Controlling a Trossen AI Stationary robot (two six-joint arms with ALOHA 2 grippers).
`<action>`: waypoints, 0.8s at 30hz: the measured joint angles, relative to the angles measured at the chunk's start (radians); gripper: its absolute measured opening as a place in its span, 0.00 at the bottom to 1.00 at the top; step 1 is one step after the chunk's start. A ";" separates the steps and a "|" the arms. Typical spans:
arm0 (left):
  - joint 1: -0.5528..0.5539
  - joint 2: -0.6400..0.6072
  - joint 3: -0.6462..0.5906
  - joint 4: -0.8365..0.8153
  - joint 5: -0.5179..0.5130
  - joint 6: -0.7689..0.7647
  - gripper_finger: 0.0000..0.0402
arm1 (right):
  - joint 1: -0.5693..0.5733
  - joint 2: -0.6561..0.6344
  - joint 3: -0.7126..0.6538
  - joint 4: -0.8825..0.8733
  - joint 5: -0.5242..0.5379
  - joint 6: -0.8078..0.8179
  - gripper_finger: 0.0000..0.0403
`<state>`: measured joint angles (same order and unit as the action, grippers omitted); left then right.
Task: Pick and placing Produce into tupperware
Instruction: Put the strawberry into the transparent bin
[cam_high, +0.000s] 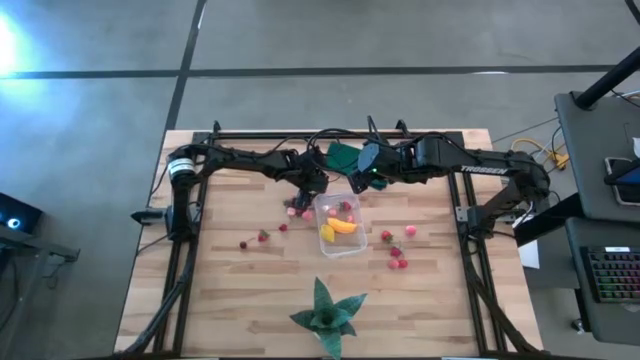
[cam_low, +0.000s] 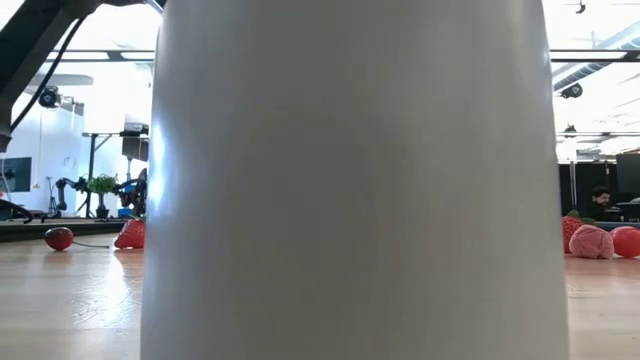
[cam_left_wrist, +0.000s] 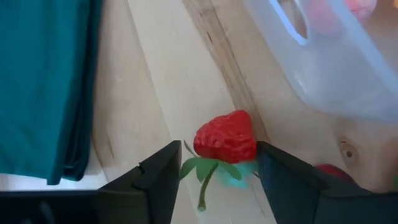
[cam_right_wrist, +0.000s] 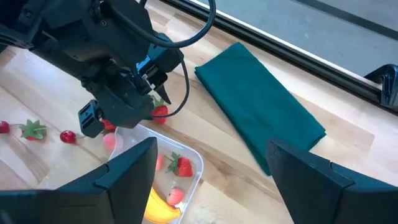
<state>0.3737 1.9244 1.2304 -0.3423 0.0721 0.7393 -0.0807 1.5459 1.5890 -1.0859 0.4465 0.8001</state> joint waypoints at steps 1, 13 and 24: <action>0.000 0.000 0.000 0.002 0.000 0.000 0.45 | 0.000 0.000 0.000 0.000 0.000 0.000 0.72; 0.000 0.025 0.002 -0.003 0.007 -0.003 0.29 | 0.000 0.000 0.000 -0.007 0.000 0.003 0.72; 0.004 0.023 0.016 -0.005 -0.007 -0.077 0.29 | 0.000 0.000 0.000 -0.010 0.000 0.007 0.73</action>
<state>0.3781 1.9472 1.2463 -0.3474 0.0650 0.6625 -0.0807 1.5459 1.5890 -1.0962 0.4461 0.8074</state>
